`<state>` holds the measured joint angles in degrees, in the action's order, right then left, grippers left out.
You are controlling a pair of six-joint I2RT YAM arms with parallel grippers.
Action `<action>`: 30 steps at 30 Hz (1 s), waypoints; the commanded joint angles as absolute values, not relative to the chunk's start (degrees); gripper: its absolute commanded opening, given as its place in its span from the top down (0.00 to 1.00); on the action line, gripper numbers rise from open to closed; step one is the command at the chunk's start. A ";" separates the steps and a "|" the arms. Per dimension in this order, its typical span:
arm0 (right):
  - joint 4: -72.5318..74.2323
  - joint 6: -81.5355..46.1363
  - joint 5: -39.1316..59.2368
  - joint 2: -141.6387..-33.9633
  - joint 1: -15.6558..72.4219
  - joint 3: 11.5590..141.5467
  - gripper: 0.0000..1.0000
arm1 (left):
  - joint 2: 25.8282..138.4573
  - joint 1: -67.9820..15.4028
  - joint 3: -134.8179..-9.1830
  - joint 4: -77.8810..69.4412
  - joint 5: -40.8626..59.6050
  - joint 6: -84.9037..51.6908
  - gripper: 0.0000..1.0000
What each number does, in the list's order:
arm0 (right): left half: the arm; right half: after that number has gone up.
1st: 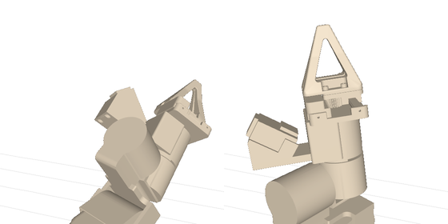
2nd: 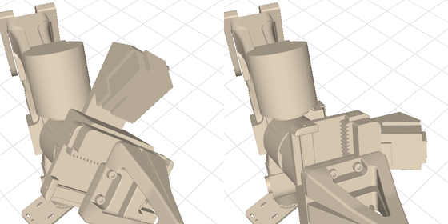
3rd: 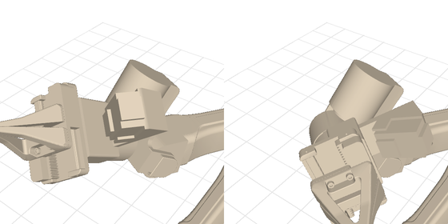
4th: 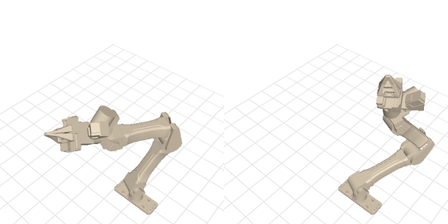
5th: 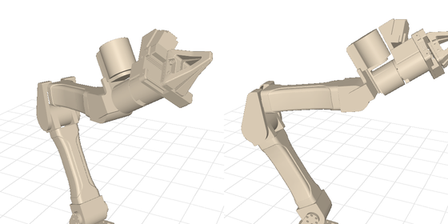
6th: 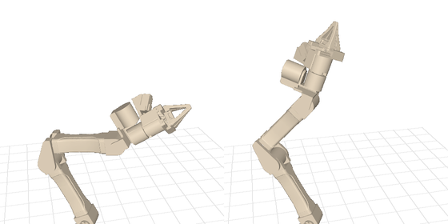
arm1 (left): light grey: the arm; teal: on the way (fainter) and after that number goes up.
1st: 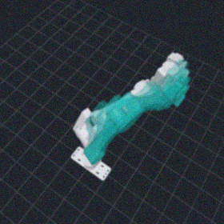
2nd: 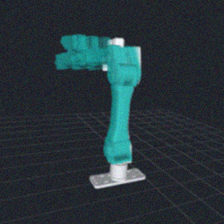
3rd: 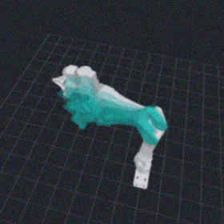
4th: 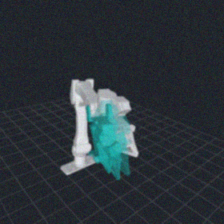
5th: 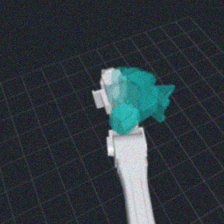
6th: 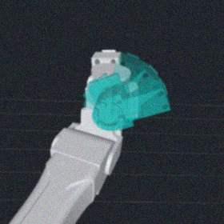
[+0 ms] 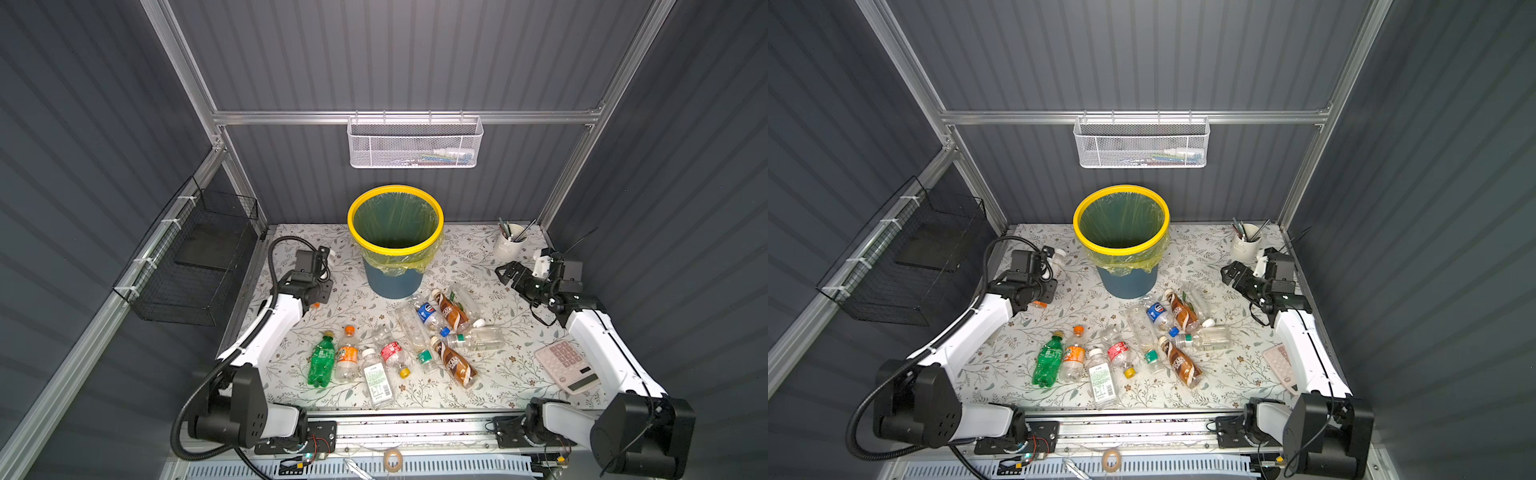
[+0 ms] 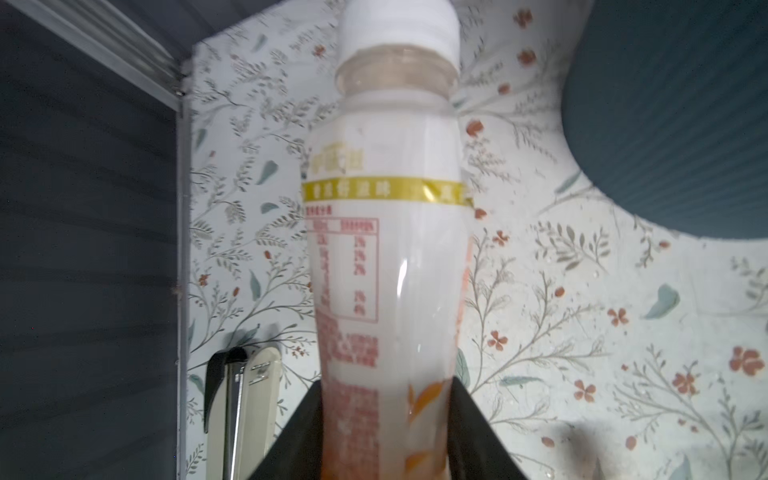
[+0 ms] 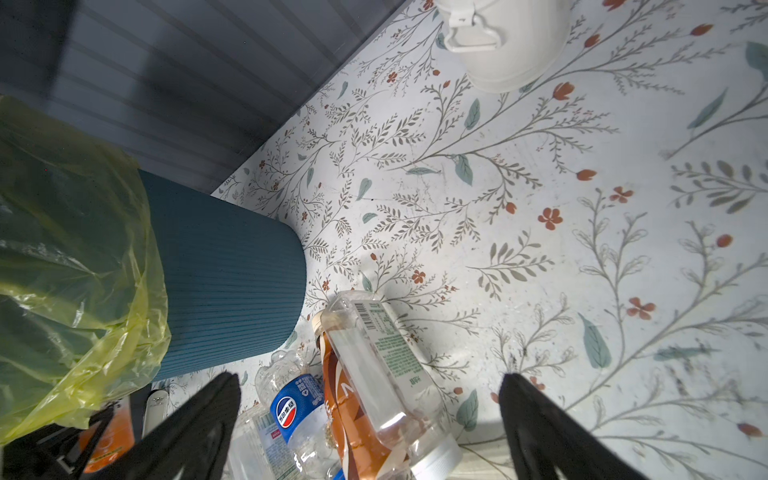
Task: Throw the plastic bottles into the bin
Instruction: 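Lift the white-capped bottle over the bin and open the left gripper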
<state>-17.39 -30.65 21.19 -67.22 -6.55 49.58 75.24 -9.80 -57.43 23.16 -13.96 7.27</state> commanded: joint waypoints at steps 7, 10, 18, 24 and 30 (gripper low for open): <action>-18.21 -29.45 21.66 -64.50 -9.92 45.31 0.01 | 61.81 0.00 -56.06 13.39 -3.14 -18.09 0.56; -18.50 -29.03 21.81 -62.52 -10.56 44.15 0.01 | 63.98 0.00 -62.20 12.21 3.29 -19.57 0.58; -16.96 -30.54 27.60 -63.72 -10.55 44.97 0.01 | 80.12 -16.73 -93.04 16.04 9.22 -11.84 0.57; -18.78 -29.01 26.24 -64.47 -10.37 45.13 0.01 | 87.61 -20.61 -103.65 21.31 11.44 -14.61 0.09; -20.30 -28.49 24.52 -62.70 -10.40 45.26 0.01 | 84.62 -20.57 -103.45 27.45 -1.35 -13.68 0.01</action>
<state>-18.94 -29.45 25.36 -63.86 -10.46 44.29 86.96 -20.95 -103.35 23.03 5.17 -14.76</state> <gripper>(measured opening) 0.991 0.993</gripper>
